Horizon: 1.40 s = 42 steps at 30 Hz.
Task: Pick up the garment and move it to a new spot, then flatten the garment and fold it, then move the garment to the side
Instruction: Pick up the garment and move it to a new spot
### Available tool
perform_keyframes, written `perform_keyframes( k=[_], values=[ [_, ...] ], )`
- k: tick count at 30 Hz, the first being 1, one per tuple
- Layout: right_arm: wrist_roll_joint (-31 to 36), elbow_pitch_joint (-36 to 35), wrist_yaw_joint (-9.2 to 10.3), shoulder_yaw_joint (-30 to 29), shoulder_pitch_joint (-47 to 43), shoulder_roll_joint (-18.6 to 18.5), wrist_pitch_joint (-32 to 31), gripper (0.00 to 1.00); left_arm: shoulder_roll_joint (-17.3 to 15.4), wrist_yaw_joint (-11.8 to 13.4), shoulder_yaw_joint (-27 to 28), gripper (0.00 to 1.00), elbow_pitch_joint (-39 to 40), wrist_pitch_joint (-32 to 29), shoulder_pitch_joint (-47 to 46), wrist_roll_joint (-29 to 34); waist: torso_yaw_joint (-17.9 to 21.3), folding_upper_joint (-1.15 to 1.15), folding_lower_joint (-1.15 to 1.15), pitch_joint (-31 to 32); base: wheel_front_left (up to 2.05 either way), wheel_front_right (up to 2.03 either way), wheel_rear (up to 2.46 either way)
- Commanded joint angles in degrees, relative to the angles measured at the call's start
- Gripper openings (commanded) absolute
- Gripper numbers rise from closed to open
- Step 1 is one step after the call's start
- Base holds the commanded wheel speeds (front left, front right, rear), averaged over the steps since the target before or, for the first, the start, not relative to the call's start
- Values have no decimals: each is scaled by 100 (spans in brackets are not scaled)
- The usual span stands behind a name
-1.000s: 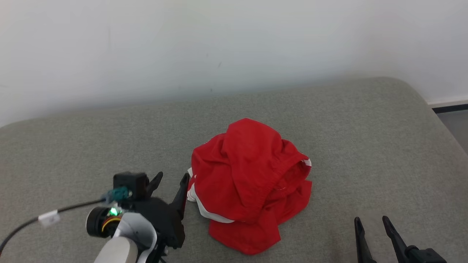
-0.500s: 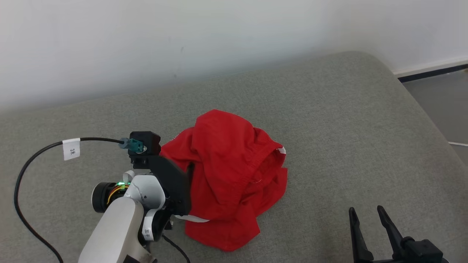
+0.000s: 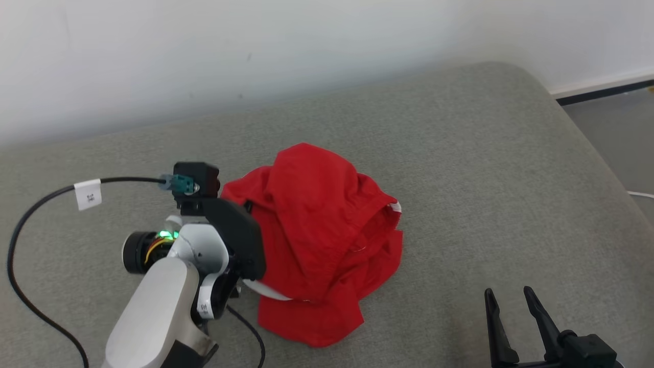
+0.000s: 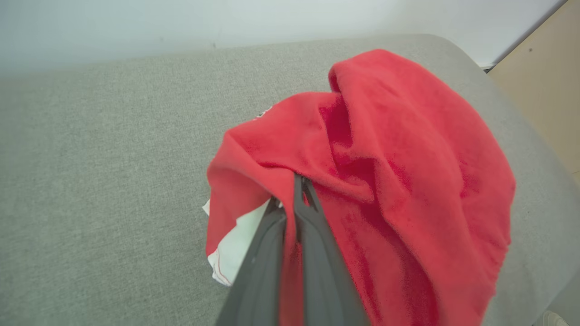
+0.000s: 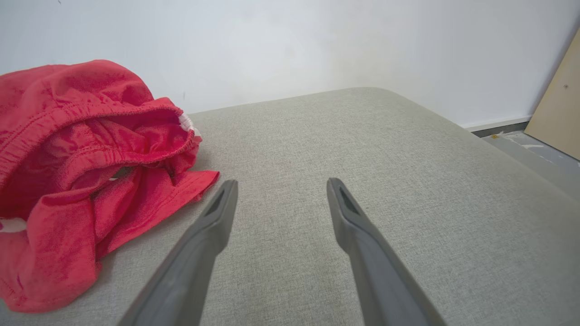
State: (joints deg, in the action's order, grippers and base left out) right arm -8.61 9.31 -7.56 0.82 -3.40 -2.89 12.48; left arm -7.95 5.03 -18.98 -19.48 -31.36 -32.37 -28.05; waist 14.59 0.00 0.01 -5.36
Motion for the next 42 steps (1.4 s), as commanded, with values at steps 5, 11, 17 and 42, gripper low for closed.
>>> perform_keyframes(
  k=[5,11,17,42],
  values=[
    [-50,30,13,21,41,2,43,100,22,-211,28,0,264,193,-304,-98,-339,0,-1,103,0,0,0],
    [-74,78,13,89,-38,1,56,100,-254,-573,164,0,788,-107,-735,-368,-758,0,-1,261,0,0,0],
    [-162,143,13,177,-113,1,77,100,-657,-609,376,0,1229,-461,-1092,-444,-1206,0,-1,425,0,0,0],
    [-343,307,13,570,18,0,237,100,-1664,-329,1039,0,847,40,-1727,36,-2673,0,-1,206,0,0,0]
  ],
)
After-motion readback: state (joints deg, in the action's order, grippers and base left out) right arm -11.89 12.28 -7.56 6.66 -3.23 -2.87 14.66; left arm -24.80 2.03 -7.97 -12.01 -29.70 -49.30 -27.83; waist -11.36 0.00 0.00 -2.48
